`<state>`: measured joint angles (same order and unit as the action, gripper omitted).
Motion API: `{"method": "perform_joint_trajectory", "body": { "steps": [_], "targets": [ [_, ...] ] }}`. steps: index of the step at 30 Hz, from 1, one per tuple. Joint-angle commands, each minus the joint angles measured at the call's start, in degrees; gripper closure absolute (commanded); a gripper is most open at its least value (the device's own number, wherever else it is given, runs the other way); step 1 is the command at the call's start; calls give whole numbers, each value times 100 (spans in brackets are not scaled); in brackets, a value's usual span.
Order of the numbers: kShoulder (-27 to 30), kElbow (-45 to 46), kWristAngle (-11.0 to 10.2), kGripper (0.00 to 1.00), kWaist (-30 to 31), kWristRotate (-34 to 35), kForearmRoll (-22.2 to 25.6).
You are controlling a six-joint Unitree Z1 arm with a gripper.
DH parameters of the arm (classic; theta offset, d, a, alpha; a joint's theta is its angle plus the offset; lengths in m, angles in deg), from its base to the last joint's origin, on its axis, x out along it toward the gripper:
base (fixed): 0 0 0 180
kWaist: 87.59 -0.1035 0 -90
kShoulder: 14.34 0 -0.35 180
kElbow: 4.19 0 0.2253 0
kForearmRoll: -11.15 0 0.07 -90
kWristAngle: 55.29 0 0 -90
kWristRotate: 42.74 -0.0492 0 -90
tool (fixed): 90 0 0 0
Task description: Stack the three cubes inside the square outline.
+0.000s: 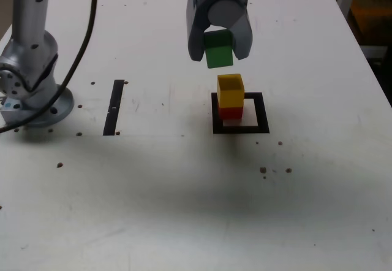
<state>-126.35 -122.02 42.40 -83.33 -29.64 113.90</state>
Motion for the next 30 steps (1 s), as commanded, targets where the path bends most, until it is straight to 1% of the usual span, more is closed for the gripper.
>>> {"method": "perform_joint_trajectory", "body": {
  "steps": [1,7,12,19,30],
  "targets": [
    [50,10,6,74,61,31,-16],
    [7,108,35,74,141,64,-172],
    [-63,309,39,73,164,64,-394],
    [-268,439,30,73,169,62,-690],
    [-285,552,-24,72,170,84,-813]
  ]
}}
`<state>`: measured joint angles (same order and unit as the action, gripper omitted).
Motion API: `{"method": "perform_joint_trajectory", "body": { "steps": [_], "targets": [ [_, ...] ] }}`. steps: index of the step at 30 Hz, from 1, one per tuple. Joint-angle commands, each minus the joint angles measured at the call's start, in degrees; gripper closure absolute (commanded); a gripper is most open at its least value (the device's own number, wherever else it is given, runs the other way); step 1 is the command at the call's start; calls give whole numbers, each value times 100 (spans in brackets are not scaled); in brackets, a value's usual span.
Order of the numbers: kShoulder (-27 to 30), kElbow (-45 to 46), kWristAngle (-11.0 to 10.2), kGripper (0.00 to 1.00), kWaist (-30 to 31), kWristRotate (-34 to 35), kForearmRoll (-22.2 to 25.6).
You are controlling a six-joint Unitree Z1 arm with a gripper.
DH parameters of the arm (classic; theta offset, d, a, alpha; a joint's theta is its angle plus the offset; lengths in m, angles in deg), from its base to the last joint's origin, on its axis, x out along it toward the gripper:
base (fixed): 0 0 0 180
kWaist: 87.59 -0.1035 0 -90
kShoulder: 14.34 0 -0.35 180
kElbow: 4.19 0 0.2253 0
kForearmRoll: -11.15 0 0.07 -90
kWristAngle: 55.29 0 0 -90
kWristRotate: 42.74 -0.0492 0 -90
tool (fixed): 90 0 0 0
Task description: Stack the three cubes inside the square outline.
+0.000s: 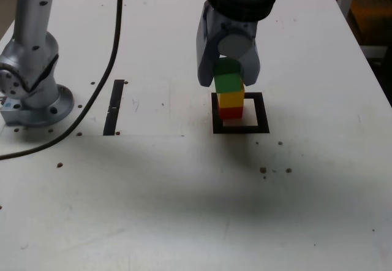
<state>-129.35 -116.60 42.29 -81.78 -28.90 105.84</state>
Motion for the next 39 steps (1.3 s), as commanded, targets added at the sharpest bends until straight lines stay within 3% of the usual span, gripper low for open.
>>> {"method": "perform_joint_trajectory", "body": {
  "steps": [1,17,27,39],
  "targets": [
    [17,11,-19,71,15,11,-9],
    [38,-22,-82,34,14,14,37],
    [60,-28,-116,29,13,20,55],
    [807,-82,-584,26,5,269,639]
  ]
}}
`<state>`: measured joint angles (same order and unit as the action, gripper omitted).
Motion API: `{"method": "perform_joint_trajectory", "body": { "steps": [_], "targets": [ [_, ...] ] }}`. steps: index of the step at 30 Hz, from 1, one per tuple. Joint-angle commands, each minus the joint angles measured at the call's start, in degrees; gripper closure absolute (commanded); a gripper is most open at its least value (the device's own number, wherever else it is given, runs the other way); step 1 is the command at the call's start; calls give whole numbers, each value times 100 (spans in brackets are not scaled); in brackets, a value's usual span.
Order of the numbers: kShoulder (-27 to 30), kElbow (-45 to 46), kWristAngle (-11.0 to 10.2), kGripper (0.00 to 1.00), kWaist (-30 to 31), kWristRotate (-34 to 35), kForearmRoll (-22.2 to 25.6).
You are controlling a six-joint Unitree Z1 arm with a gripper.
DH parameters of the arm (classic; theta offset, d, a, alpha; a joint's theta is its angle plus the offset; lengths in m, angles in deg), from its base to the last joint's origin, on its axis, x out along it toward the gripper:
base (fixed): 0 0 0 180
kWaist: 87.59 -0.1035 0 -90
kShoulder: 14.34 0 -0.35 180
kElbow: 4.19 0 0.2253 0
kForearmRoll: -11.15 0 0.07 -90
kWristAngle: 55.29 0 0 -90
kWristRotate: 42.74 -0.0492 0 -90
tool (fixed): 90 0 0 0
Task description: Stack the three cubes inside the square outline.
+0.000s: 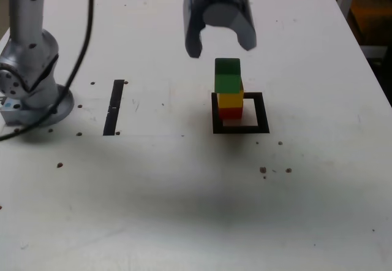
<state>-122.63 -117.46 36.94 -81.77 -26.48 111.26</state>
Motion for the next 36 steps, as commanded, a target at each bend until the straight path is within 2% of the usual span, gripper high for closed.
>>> {"method": "perform_joint_trajectory", "body": {
  "steps": [1,7,14,22,27,32,36],
  "targets": [
    [221,35,-78,26,-4,45,166],
    [858,887,-117,26,-192,141,368],
    [1222,1982,111,26,-361,149,66],
    [1464,3560,507,26,-370,133,-1126],
    [1499,4236,691,26,-363,50,-1783],
    [1406,4950,961,26,-363,-242,-2850],
    [1279,5262,1058,26,-363,-430,-3457]
  ]
}}
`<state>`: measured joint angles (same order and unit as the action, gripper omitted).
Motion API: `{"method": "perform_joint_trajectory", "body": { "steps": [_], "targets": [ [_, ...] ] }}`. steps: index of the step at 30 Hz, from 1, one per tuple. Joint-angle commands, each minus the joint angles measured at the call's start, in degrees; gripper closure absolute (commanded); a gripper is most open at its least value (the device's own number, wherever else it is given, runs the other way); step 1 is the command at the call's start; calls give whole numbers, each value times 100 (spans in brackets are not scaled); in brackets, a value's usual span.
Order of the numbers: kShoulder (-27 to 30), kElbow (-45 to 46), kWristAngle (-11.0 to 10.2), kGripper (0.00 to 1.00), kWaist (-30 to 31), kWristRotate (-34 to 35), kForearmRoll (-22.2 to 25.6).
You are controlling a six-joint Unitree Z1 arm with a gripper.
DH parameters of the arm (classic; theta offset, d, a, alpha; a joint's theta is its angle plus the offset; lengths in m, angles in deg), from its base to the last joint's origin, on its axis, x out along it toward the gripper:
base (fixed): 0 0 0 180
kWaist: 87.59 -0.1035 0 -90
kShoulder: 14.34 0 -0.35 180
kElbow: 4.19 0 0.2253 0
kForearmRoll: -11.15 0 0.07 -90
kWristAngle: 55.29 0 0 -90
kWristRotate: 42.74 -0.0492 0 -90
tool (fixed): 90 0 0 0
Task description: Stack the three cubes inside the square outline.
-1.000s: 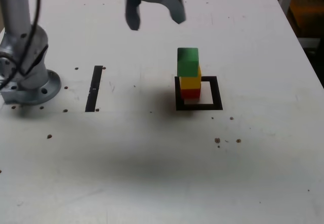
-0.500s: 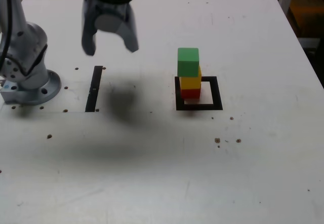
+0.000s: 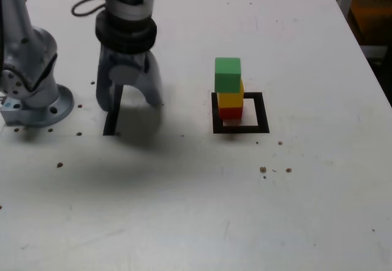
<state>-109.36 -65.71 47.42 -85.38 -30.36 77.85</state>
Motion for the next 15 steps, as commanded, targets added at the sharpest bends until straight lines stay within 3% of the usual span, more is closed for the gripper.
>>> {"method": "perform_joint_trajectory", "body": {
  "steps": [1,7,15],
  "targets": [
    [-74,152,20,26,-1,-74,-235],
    [-191,343,10,26,-1,-171,-679],
    [-189,318,-6,26,-1,-209,-776]
  ]
}}
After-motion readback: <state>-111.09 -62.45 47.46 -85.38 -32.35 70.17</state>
